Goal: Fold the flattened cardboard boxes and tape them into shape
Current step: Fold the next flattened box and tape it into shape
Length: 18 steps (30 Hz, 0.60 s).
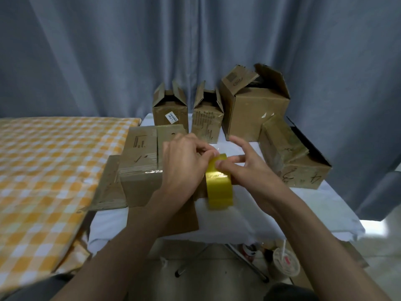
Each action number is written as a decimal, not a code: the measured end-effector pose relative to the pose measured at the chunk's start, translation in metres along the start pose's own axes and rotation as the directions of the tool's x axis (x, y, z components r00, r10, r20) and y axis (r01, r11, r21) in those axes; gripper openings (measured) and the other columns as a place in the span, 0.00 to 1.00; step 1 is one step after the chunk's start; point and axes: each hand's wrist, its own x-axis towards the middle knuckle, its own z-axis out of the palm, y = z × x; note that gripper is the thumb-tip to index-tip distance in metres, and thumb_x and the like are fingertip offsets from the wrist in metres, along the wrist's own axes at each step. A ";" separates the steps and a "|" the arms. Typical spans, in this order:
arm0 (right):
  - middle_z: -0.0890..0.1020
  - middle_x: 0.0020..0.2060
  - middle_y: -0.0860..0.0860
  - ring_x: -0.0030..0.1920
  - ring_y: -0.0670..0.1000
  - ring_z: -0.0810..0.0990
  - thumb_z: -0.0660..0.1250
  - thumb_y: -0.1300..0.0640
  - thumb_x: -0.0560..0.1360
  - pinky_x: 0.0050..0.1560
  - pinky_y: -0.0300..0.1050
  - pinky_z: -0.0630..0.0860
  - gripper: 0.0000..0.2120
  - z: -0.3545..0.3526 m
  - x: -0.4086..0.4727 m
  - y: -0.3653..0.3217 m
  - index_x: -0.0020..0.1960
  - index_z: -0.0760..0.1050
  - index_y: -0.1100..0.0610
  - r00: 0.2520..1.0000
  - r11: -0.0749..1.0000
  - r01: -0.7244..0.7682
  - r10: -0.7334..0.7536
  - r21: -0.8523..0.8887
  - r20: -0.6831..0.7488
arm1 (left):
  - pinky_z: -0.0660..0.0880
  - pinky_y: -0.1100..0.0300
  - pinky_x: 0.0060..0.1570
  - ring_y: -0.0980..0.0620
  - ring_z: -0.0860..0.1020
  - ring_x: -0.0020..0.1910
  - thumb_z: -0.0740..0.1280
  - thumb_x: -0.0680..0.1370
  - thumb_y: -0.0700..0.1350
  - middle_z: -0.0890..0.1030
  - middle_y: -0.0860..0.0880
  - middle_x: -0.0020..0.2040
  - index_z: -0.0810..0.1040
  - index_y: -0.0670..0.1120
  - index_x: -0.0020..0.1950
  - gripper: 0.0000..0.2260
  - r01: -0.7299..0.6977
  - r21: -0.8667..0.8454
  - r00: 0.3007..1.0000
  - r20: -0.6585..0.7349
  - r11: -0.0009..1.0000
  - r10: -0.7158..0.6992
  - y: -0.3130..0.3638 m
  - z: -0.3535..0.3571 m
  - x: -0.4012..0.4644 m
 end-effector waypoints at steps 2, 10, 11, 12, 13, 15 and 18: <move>0.80 0.49 0.53 0.52 0.52 0.82 0.73 0.53 0.76 0.56 0.51 0.80 0.32 0.001 -0.002 0.002 0.74 0.62 0.40 0.998 0.998 -0.051 0.050 0.038 0.038 | 0.72 0.45 0.57 0.52 0.75 0.50 0.74 0.74 0.49 0.81 0.54 0.43 0.87 0.54 0.46 0.03 -0.004 0.011 1.000 0.001 1.000 0.004 -0.001 0.001 0.000; 0.75 0.35 0.53 0.39 0.53 0.76 0.70 0.57 0.77 0.45 0.55 0.76 0.16 0.004 -0.008 0.009 0.59 0.73 0.40 0.979 0.984 0.173 -0.176 -0.030 -0.103 | 0.60 0.55 0.50 0.52 0.72 0.48 0.74 0.74 0.50 0.75 0.57 0.38 0.86 0.55 0.46 0.03 -0.140 0.073 0.987 -0.068 0.987 0.145 0.002 -0.001 0.002; 0.74 0.34 0.53 0.37 0.50 0.74 0.70 0.59 0.77 0.41 0.52 0.74 0.15 0.001 -0.008 0.008 0.56 0.74 0.41 0.971 0.978 0.200 -0.205 -0.055 -0.122 | 0.57 0.56 0.48 0.53 0.70 0.47 0.73 0.74 0.50 0.73 0.58 0.37 0.86 0.56 0.46 0.02 -0.169 0.093 0.982 -0.068 0.981 0.176 0.004 -0.001 0.000; 0.74 0.34 0.52 0.35 0.48 0.73 0.70 0.60 0.77 0.39 0.50 0.72 0.14 -0.002 -0.007 0.008 0.55 0.74 0.42 0.965 0.974 0.214 -0.223 -0.076 -0.135 | 0.56 0.57 0.48 0.54 0.69 0.46 0.73 0.74 0.51 0.72 0.59 0.36 0.86 0.56 0.45 0.02 -0.201 0.111 0.976 -0.064 0.973 0.209 0.006 -0.001 0.000; 0.73 0.34 0.52 0.34 0.47 0.71 0.70 0.61 0.77 0.38 0.48 0.70 0.13 -0.006 -0.007 0.007 0.53 0.75 0.44 0.964 0.972 0.220 -0.230 -0.084 -0.137 | 0.56 0.58 0.47 0.54 0.68 0.46 0.73 0.74 0.51 0.70 0.60 0.35 0.86 0.57 0.44 0.02 -0.227 0.119 0.970 -0.059 0.967 0.235 0.008 -0.001 -0.001; 0.72 0.34 0.54 0.34 0.48 0.69 0.70 0.63 0.77 0.38 0.48 0.68 0.14 -0.012 -0.007 0.006 0.53 0.75 0.44 0.968 0.974 0.219 -0.225 -0.065 -0.112 | 0.55 0.58 0.47 0.56 0.66 0.45 0.72 0.74 0.52 0.71 0.60 0.35 0.86 0.58 0.43 0.02 -0.235 0.098 0.968 -0.068 0.967 0.242 0.012 -0.001 -0.002; 0.72 0.35 0.53 0.36 0.49 0.70 0.69 0.62 0.77 0.37 0.46 0.68 0.15 -0.018 -0.005 0.005 0.55 0.75 0.42 0.974 0.977 0.208 -0.212 -0.053 -0.084 | 0.55 0.58 0.46 0.57 0.66 0.44 0.72 0.73 0.54 0.73 0.60 0.35 0.85 0.59 0.42 0.03 -0.241 0.063 0.965 -0.089 0.969 0.246 0.014 -0.003 -0.005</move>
